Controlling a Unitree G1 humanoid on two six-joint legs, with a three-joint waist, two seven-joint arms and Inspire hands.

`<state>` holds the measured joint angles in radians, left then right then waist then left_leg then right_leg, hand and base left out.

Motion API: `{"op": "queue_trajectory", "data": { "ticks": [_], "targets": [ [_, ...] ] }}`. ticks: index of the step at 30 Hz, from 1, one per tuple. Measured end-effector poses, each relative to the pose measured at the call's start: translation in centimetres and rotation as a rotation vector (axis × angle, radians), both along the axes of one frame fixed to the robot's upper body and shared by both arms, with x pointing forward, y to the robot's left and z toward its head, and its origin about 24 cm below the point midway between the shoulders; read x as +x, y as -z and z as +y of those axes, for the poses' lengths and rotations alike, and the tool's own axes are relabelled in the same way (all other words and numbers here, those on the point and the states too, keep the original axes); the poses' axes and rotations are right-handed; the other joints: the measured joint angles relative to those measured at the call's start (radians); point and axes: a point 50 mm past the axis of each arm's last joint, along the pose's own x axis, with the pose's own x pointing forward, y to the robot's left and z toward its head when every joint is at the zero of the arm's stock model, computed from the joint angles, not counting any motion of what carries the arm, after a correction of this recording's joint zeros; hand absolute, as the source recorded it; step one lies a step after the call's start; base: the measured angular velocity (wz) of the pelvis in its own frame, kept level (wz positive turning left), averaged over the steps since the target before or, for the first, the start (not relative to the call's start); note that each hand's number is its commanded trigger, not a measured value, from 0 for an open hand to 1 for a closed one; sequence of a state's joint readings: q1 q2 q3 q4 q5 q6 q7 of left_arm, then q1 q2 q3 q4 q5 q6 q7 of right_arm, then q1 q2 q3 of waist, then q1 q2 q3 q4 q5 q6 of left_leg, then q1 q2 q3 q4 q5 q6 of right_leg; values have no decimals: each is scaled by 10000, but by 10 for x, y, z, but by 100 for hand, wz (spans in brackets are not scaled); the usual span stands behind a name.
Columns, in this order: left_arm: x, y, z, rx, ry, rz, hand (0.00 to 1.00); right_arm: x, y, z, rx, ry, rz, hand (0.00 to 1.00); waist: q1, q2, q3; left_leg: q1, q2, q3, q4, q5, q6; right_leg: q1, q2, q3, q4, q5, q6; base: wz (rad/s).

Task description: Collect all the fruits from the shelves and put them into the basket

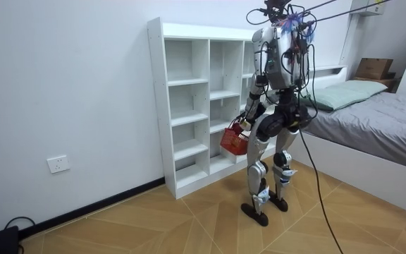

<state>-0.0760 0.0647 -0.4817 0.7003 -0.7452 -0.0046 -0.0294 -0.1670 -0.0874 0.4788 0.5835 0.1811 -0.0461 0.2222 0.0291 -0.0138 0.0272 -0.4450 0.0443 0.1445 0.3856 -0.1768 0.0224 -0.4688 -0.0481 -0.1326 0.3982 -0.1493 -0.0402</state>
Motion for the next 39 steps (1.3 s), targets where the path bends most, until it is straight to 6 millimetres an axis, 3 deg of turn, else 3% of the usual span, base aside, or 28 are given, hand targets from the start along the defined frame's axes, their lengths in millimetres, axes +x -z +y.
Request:
{"op": "queue_trajectory", "data": {
  "ticks": [17, 24, 29, 35, 37, 39],
  "targets": [
    [11, -7, 10, 711, 511, -826, 100, 9, -20, -3, -1269, -961, -1988, 0, -11, -26, 116, 504, 22, 49, -139, -14, -18, 532, 39, 3, -182, -13, 1, 0],
    [16, -11, 21, 1034, 758, -1374, 100, 5, -28, -11, -1424, -1303, -2397, 0, 42, -151, 178, 1406, -15, -45, -265, -98, -70, 1364, 25, -31, -221, -186, 10, 1],
    [15, -10, 34, 1457, 1291, -1614, 100, -3, -27, -12, -1326, -1566, -2319, 0, 253, -228, 155, 1819, 134, -74, -167, -231, -182, 1909, 207, 0, -431, -160, -45, -4],
    [7, -6, 48, 2051, 1390, -1499, 100, -12, -25, -18, -1269, -1821, -2098, 0, 348, -293, 21, 2720, 125, -91, -370, -323, -266, 2789, 301, 16, -575, -244, -100, -1],
    [0, -2, 55, 2242, 1291, -1330, 100, -16, -25, -22, -1318, -1779, -2091, 0, 340, -345, -156, 3160, 118, -82, -601, -319, -292, 3154, 305, 32, -743, -292, -92, 0],
    [-6, 1, 63, 2380, 1008, -1142, 100, -22, -30, -27, -1245, -1643, -2216, 0, 351, -396, -250, 3575, 100, -80, -852, -295, -321, 3497, 305, 61, -856, -334, -73, 0]
  ]
}}
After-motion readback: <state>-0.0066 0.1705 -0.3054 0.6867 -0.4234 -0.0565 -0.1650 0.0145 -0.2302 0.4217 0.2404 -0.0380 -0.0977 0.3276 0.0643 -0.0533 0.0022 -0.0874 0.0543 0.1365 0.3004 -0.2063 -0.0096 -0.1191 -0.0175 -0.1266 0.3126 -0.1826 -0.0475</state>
